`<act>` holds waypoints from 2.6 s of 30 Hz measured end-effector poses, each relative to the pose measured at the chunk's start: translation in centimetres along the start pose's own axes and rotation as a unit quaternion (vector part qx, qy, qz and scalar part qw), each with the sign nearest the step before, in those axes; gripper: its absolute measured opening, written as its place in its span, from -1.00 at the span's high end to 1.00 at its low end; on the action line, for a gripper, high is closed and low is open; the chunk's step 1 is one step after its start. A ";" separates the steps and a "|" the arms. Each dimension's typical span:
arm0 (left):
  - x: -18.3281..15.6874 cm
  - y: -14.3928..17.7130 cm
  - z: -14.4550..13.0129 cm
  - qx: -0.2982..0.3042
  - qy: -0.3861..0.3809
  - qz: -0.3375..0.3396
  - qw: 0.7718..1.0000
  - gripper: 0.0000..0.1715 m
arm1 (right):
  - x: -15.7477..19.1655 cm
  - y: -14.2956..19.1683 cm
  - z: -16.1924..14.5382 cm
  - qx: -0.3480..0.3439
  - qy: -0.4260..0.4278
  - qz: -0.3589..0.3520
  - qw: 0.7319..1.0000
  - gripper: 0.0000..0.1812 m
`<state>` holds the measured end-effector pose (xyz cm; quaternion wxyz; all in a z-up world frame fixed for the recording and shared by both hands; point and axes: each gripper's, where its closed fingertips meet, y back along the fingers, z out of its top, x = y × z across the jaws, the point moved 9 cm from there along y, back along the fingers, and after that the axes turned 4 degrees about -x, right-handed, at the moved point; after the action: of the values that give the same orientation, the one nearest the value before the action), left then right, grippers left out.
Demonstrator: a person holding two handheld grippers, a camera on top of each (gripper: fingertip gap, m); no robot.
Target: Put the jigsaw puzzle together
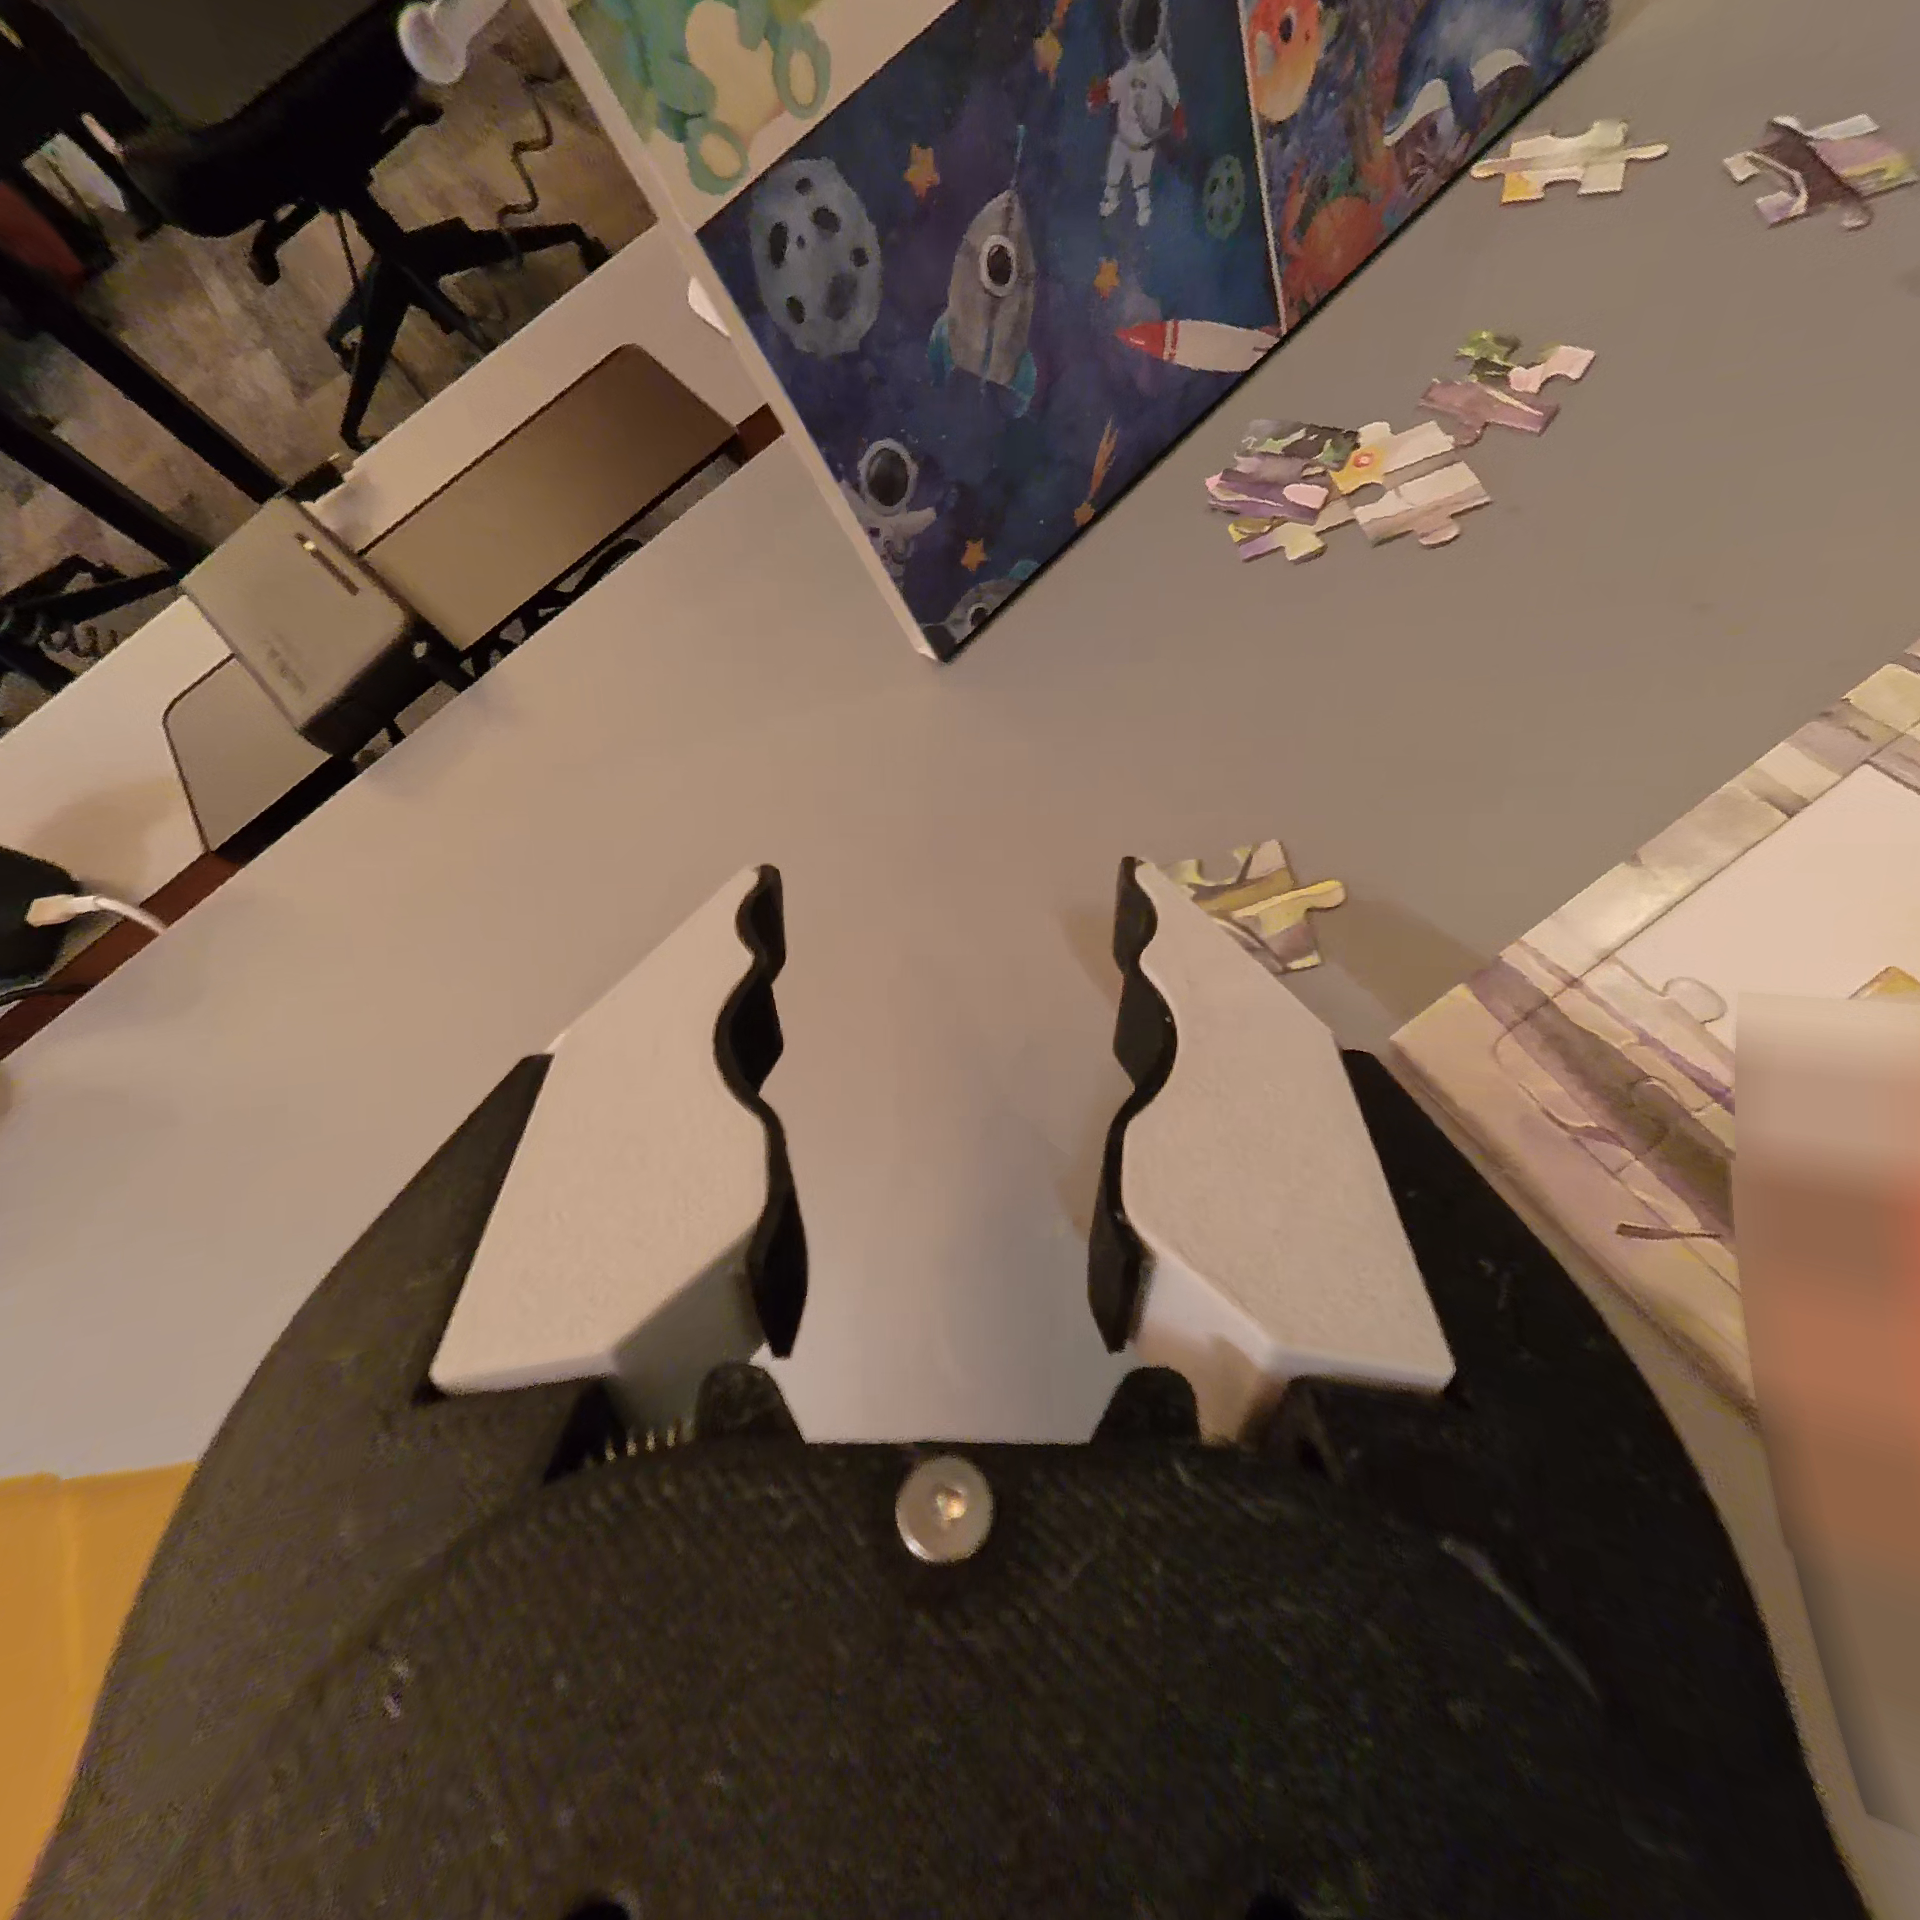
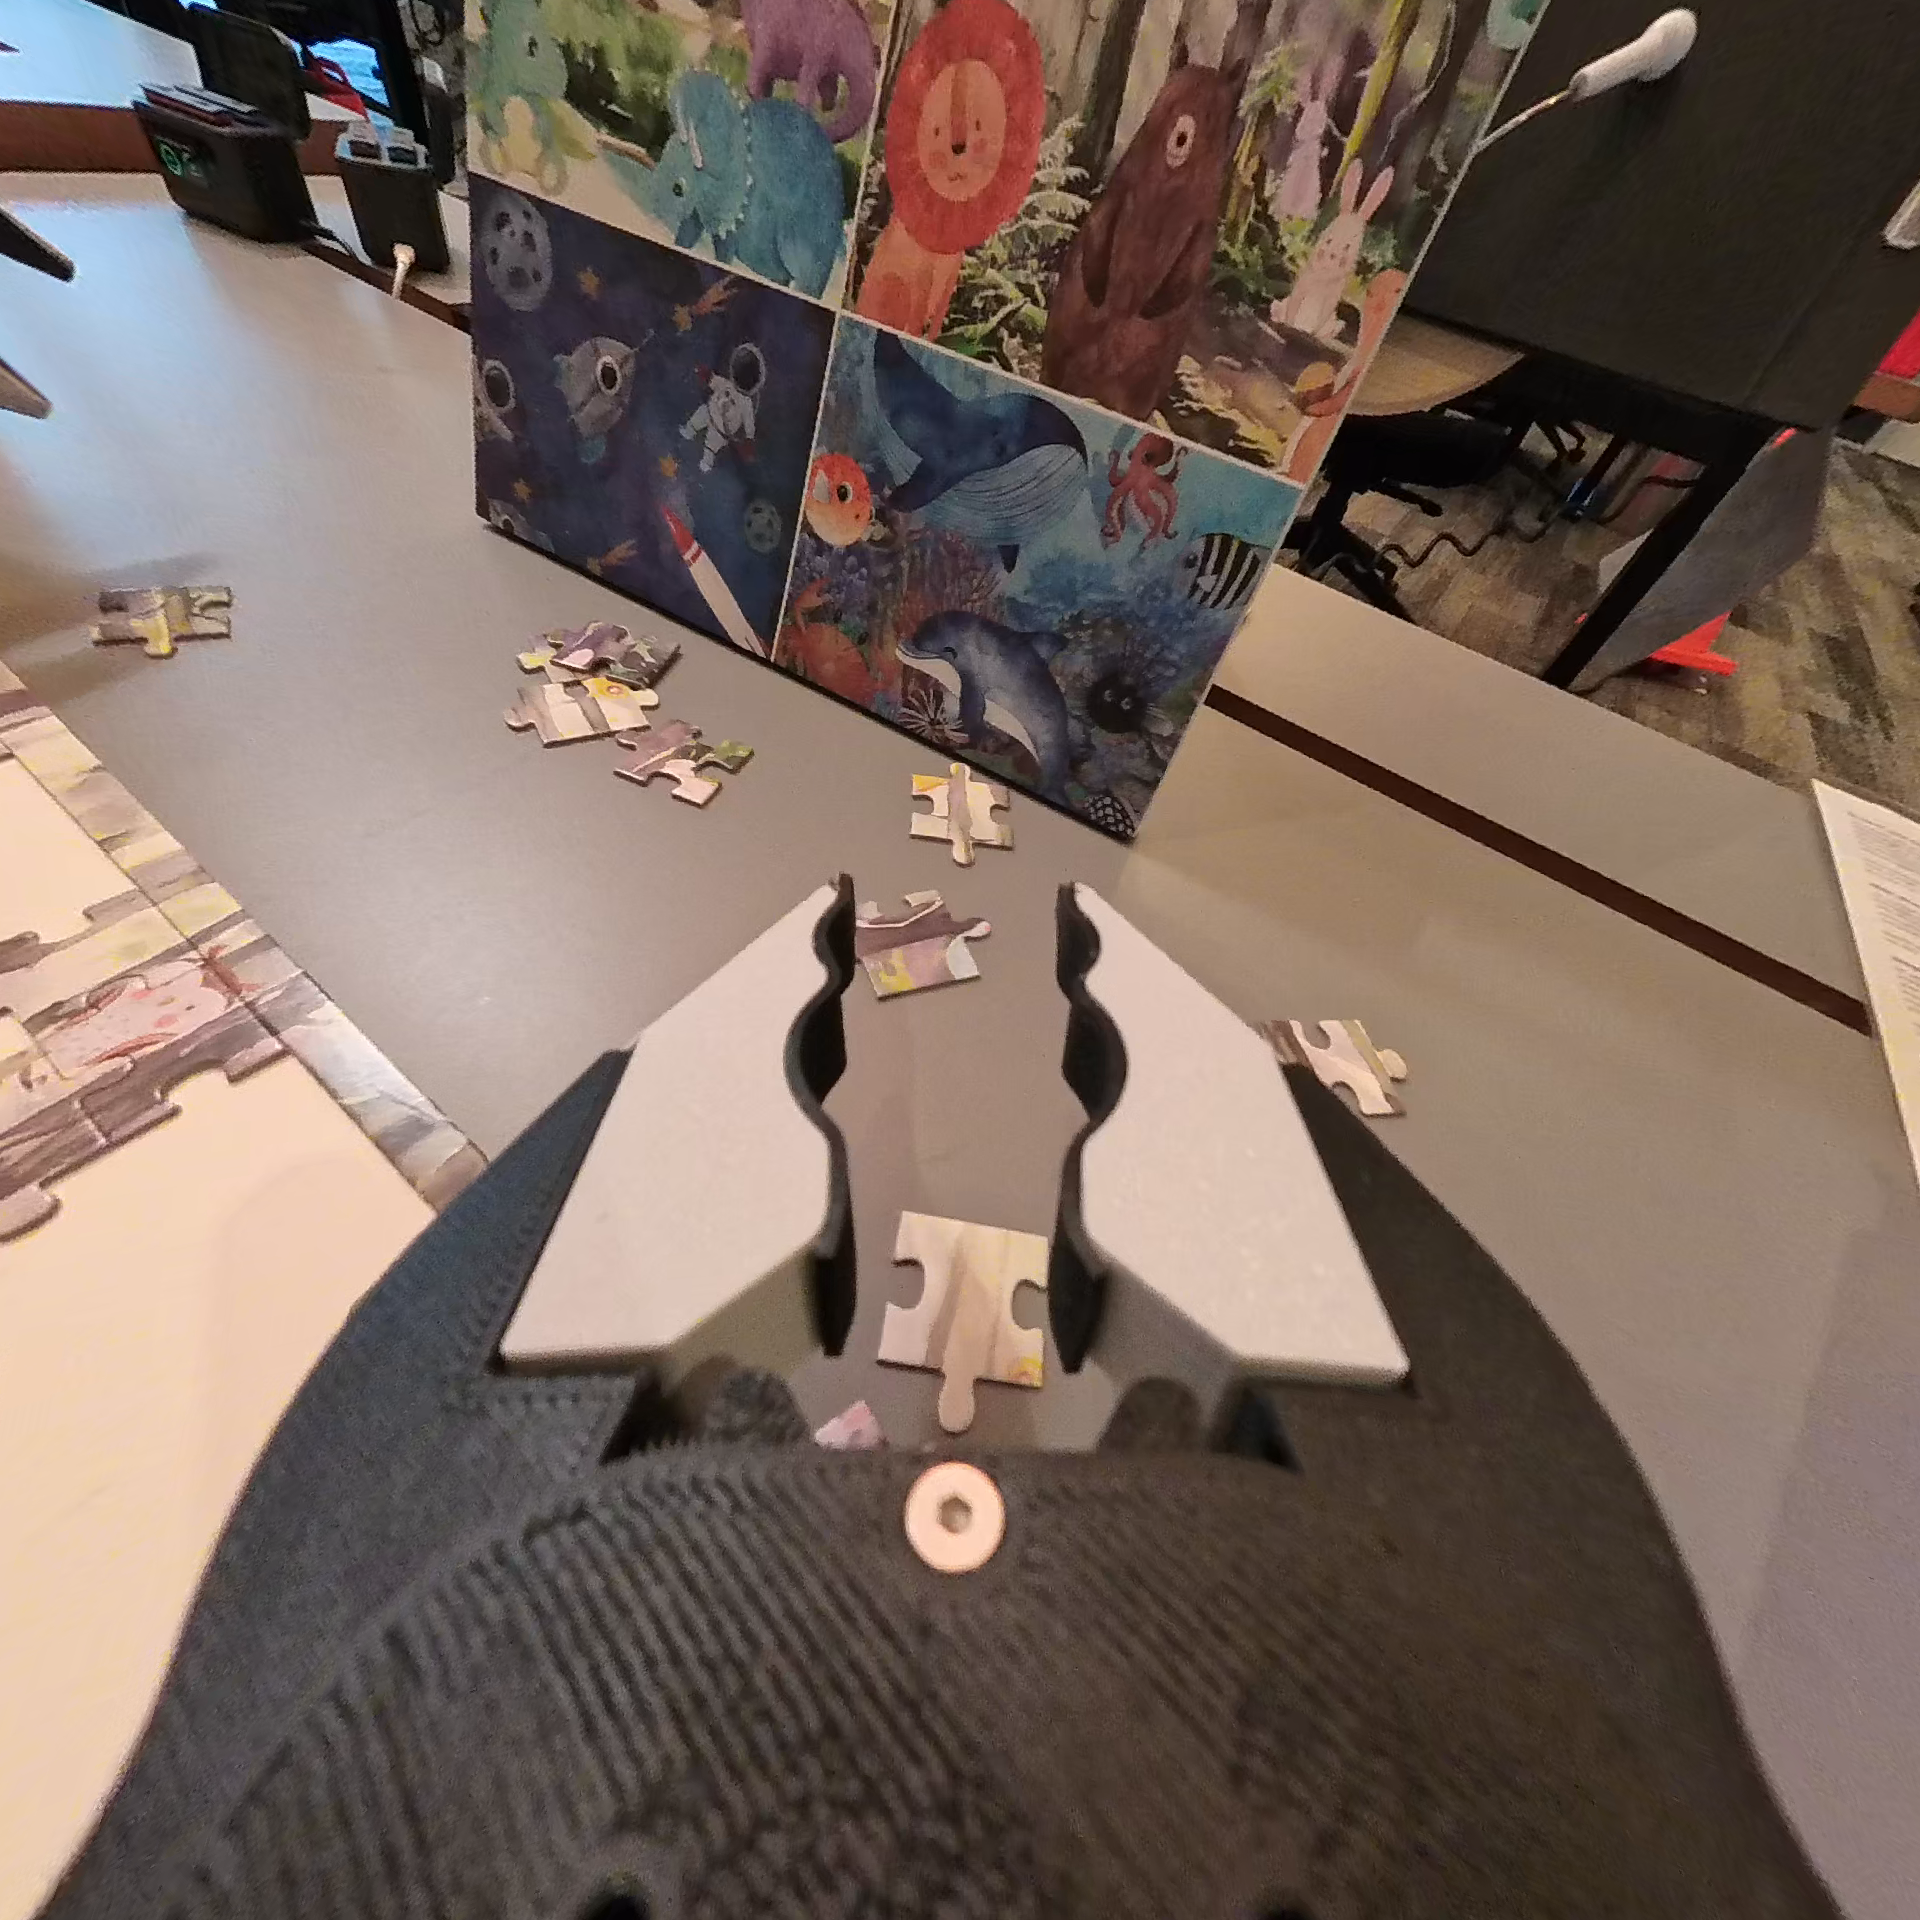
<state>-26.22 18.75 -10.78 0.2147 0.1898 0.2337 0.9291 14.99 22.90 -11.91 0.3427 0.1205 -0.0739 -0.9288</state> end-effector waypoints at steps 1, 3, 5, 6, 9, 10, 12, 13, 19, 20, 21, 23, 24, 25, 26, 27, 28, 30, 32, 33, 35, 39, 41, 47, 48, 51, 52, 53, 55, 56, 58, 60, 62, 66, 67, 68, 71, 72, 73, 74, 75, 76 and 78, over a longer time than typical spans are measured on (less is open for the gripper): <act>0.2 0.0 -0.1 0.004 -0.002 0.006 1.000 0.25 | 0.0 0.0 0.0 -0.002 0.001 0.001 1.000 0.59; 0.4 -0.1 -0.3 0.021 -0.017 0.026 0.999 0.25 | 0.1 0.1 0.1 -0.006 0.002 0.004 1.000 0.59; 0.5 0.0 -0.4 0.048 -0.055 0.062 0.995 0.25 | 0.1 0.2 0.1 -0.009 0.002 0.005 1.000 0.59; 0.4 0.0 -0.5 0.066 -0.079 0.082 0.991 0.25 | 0.1 0.2 0.1 -0.009 0.002 0.005 1.000 0.59; 0.1 0.0 -0.5 0.119 -0.139 0.126 0.975 0.23 | 0.1 0.2 0.1 -0.008 0.003 0.005 1.000 0.59; 0.0 0.0 -0.5 0.128 -0.153 0.136 0.970 0.23 | 0.1 0.2 0.1 -0.007 0.004 0.005 1.000 0.59; 0.0 0.2 -0.4 0.144 -0.174 0.156 0.961 0.22 | 0.1 0.2 0.1 -0.009 0.005 0.002 1.000 0.59; 0.0 0.3 -0.3 0.152 -0.184 0.166 0.957 0.22 | 0.1 0.2 0.1 -0.010 0.006 0.000 1.000 0.59; -0.4 0.5 -0.4 0.208 -0.212 0.178 0.938 0.23 | 0.1 0.2 0.1 -0.011 0.006 -0.008 1.000 0.60; -0.6 0.5 -0.4 0.215 -0.217 0.181 0.935 0.20 | 0.0 0.2 0.1 -0.010 0.005 -0.010 1.000 0.59; -0.7 0.6 -0.3 0.218 -0.222 0.184 0.932 0.19 | 0.0 0.2 0.1 -0.010 0.004 -0.011 1.000 0.59; -0.8 0.9 0.0 0.211 -0.226 0.185 0.933 0.18 | -0.1 0.3 0.1 -0.013 0.002 -0.017 1.000 0.61; -0.8 1.0 0.1 0.206 -0.225 0.186 0.934 0.18 | -0.2 0.3 0.1 -0.015 0.000 -0.019 1.000 0.61; -0.8 1.2 0.2 0.202 -0.223 0.186 0.935 0.19 | -0.2 0.4 0.2 -0.018 -0.002 -0.020 1.000 0.61; -0.7 1.2 0.2 0.200 -0.220 0.185 0.937 0.19 | -0.2 0.4 0.2 -0.021 -0.003 -0.021 1.000 0.61; -0.7 1.3 0.3 0.197 -0.217 0.182 0.938 0.19 | -0.3 0.5 0.2 -0.024 -0.005 -0.022 0.999 0.61; -0.7 1.3 0.3 0.194 -0.215 0.180 0.940 0.20 | -0.3 0.5 0.2 -0.025 -0.006 -0.022 0.999 0.61; -0.9 1.1 0.2 0.187 -0.206 0.164 0.946 0.21 | -0.3 0.5 0.2 -0.023 -0.008 -0.020 0.999 0.61; -1.5 0.6 0.0 0.173 -0.172 0.111 0.963 0.20 | -0.3 0.4 0.2 -0.020 -0.007 -0.018 1.000 0.61; -1.9 0.2 -0.1 0.163 -0.147 0.077 0.972 0.21 | -0.3 0.4 0.2 -0.019 -0.006 -0.018 1.000 0.61; -2.3 -0.4 -0.3 0.158 -0.126 0.050 0.978 0.20 | -0.2 0.4 0.2 -0.018 -0.005 -0.016 1.000 0.61; -2.6 -1.3 -1.1 0.174 -0.130 0.040 0.975 0.21 | -0.2 0.4 0.2 -0.020 -0.005 -0.011 1.000 0.62; -2.8 -1.5 -1.2 0.173 -0.122 0.030 0.977 0.21 | -0.2 0.4 0.2 -0.021 -0.004 -0.009 1.000 0.62; -2.8 -1.6 -1.1 0.153 -0.089 0.003 0.984 0.21 | 0.0 0.4 0.2 -0.023 -0.001 -0.003 1.000 0.63; -2.7 -1.6 -1.1 0.151 -0.083 0.000 0.985 0.21 | 0.0 0.4 0.2 -0.023 -0.001 -0.002 1.000 0.63; -2.4 -1.6 -1.2 0.141 -0.061 -0.011 0.988 0.21 | 0.0 0.4 0.2 -0.022 0.000 -0.001 1.000 0.63; -2.3 -1.5 -1.2 0.135 -0.051 -0.017 0.989 0.21 | 0.0 0.4 0.2 -0.022 0.000 -0.001 1.000 0.63; -2.2 -1.5 -1.1 0.129 -0.040 -0.023 0.991 0.21 | 0.0 0.4 0.2 -0.021 0.000 0.000 1.000 0.63; -2.1 -1.4 -1.0 0.116 -0.019 -0.036 0.992 0.21 | 0.1 0.4 0.2 -0.021 0.000 0.000 1.000 0.63; -2.0 -1.3 -0.9 0.109 -0.010 -0.043 0.993 0.21 | 0.1 0.4 0.2 -0.020 0.001 0.000 1.000 0.63; -2.0 -1.2 -0.7 0.097 0.006 -0.056 0.994 0.20 | 0.1 0.3 0.2 -0.020 0.001 0.000 1.000 0.63; -2.0 -1.1 -0.5 0.086 0.019 -0.067 0.994 0.20 | 0.1 0.3 0.2 -0.020 0.001 0.000 1.000 0.63; -2.1 -1.1 -0.4 0.079 0.028 -0.076 0.994 0.20 | 0.1 0.4 0.2 -0.020 0.000 0.000 1.000 0.63; -2.1 -1.1 -0.4 0.074 0.035 -0.084 0.993 0.21 | 0.1 0.4 0.2 -0.020 0.000 0.000 1.000 0.63; -2.1 -1.1 -0.4 0.074 0.037 -0.085 0.993 0.21 | 0.1 0.4 0.2 -0.020 0.000 0.000 1.000 0.63; -2.1 -1.1 -0.5 0.074 0.038 -0.086 0.993 0.21 | 0.1 0.4 0.2 -0.021 0.000 0.000 1.000 0.63; -2.1 -1.1 -0.4 0.071 0.042 -0.090 0.993 0.21 | 0.1 0.4 0.2 -0.020 0.001 0.001 1.000 0.63; -2.1 -1.1 -0.4 0.069 0.043 -0.092 0.992 0.21 | 0.1 0.3 0.2 -0.020 0.001 0.000 1.000 0.63; -2.1 -1.0 -0.3 0.066 0.045 -0.093 0.992 0.20 | 0.1 0.3 0.2 -0.019 0.001 -0.001 1.000 0.63; -2.1 -1.0 -0.3 0.062 0.047 -0.095 0.992 0.20 | 0.1 0.3 0.2 -0.018 0.001 -0.001 1.000 0.63; -2.1 -0.9 -0.2 0.057 0.051 -0.098 0.992 0.20 | 0.1 0.3 0.2 -0.017 0.001 -0.002 1.000 0.62; -2.0 -0.8 -0.1 0.049 0.056 -0.101 0.992 0.20 | 0.1 0.3 0.2 -0.017 0.001 -0.002 1.000 0.63; -1.8 -0.5 0.1 0.031 0.070 -0.109 0.991 0.20 | 0.1 0.4 0.2 -0.020 0.001 -0.002 1.000 0.63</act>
<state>-24.53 18.35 -11.44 0.2916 0.1040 0.2960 0.9036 15.10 22.58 -11.67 0.3433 0.1148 -0.0545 -0.9306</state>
